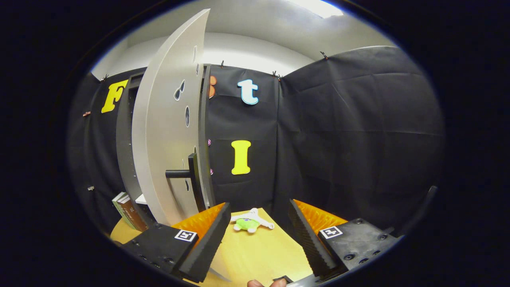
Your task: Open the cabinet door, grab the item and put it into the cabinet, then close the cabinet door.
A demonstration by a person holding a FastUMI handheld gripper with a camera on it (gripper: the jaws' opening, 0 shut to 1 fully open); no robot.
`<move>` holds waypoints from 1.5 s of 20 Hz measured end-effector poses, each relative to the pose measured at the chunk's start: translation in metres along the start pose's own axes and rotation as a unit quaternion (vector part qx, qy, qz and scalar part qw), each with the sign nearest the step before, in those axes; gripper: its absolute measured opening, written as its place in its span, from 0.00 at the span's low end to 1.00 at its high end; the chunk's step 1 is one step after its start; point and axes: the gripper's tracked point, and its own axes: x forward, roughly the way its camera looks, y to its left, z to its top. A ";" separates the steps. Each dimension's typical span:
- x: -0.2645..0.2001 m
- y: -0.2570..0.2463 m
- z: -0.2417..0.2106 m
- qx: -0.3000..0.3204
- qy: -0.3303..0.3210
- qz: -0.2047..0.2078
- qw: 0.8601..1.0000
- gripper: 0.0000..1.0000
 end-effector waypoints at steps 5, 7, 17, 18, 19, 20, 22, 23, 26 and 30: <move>-0.014 0.038 -0.004 0.009 0.008 0.025 1.000 0.96; -0.019 0.053 -0.005 0.010 0.010 0.041 0.999 0.96; -0.033 0.147 -0.014 0.015 0.019 0.127 0.992 0.96; -0.032 0.156 -0.015 0.014 0.020 0.134 0.991 0.96; -0.030 0.165 -0.015 0.012 0.020 0.140 0.990 0.96; -0.031 0.176 -0.016 0.010 0.022 0.145 0.989 0.96; -0.028 0.198 -0.017 0.011 0.022 0.157 0.987 0.96; -0.026 0.209 -0.017 0.009 0.020 0.163 0.986 0.96; -0.020 0.241 -0.028 -0.001 0.031 0.184 0.982 0.96; -0.022 0.268 -0.032 -0.002 0.031 0.204 0.978 0.96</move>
